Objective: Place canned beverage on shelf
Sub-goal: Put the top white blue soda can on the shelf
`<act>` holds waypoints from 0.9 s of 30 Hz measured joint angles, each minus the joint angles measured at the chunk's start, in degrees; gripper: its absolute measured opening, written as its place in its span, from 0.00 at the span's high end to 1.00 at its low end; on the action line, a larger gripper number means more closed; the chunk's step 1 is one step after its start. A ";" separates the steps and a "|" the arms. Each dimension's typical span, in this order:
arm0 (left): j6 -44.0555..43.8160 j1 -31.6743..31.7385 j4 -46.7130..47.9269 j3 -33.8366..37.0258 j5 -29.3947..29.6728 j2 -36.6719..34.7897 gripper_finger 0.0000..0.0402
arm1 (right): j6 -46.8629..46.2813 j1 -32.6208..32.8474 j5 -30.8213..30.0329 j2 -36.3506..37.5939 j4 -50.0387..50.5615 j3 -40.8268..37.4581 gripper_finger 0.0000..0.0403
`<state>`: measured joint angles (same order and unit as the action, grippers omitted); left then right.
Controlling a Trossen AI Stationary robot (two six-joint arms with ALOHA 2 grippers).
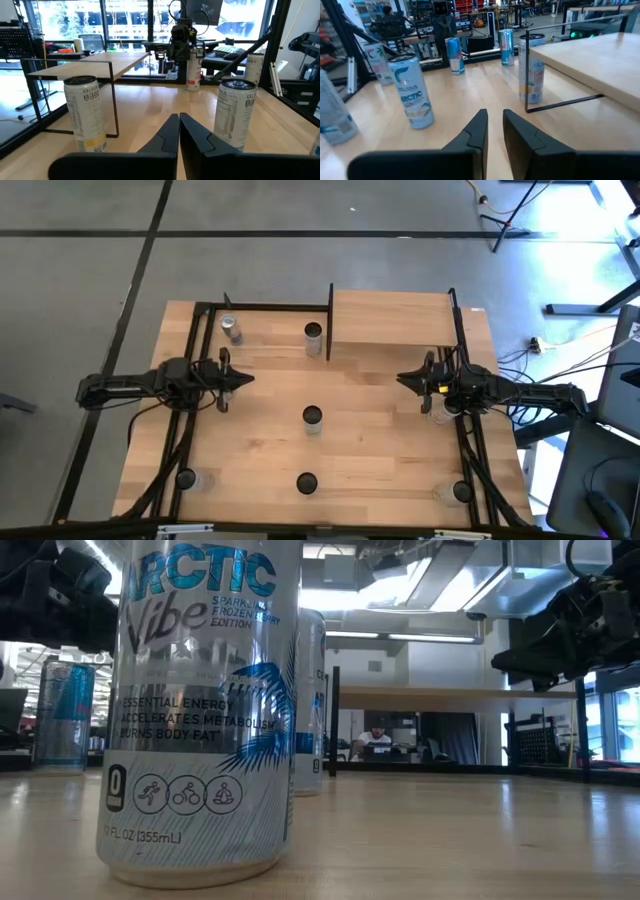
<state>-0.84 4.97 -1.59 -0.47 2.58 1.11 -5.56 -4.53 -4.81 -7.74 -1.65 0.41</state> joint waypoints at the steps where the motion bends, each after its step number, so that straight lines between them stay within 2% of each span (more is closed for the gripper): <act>1: 0.01 -0.02 -0.94 0.00 0.33 0.02 1.00 | 1.34 -0.01 -0.74 -0.01 -0.14 -0.01 0.87; 8: -0.29 0.00 -12.32 0.00 1.17 0.01 1.00 | 3.89 -0.03 -3.67 0.01 -1.33 -0.05 0.87; 15: 1.44 -0.02 -20.27 0.00 0.91 1.62 1.00 | 2.06 -0.03 -2.73 -0.01 -1.46 -0.05 0.87; 22: 1.89 -0.02 -31.70 -0.64 -0.98 12.42 1.00 | 2.14 -0.01 -4.56 -0.01 -2.61 -0.05 0.87; 27: 2.10 -0.04 -32.38 -6.51 -1.76 23.29 1.00 | 2.54 -0.01 -5.70 -0.01 -6.07 -0.05 0.87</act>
<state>1.26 4.93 -33.97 -6.98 0.82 24.40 -3.03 -4.54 -10.51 -7.75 -7.72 0.36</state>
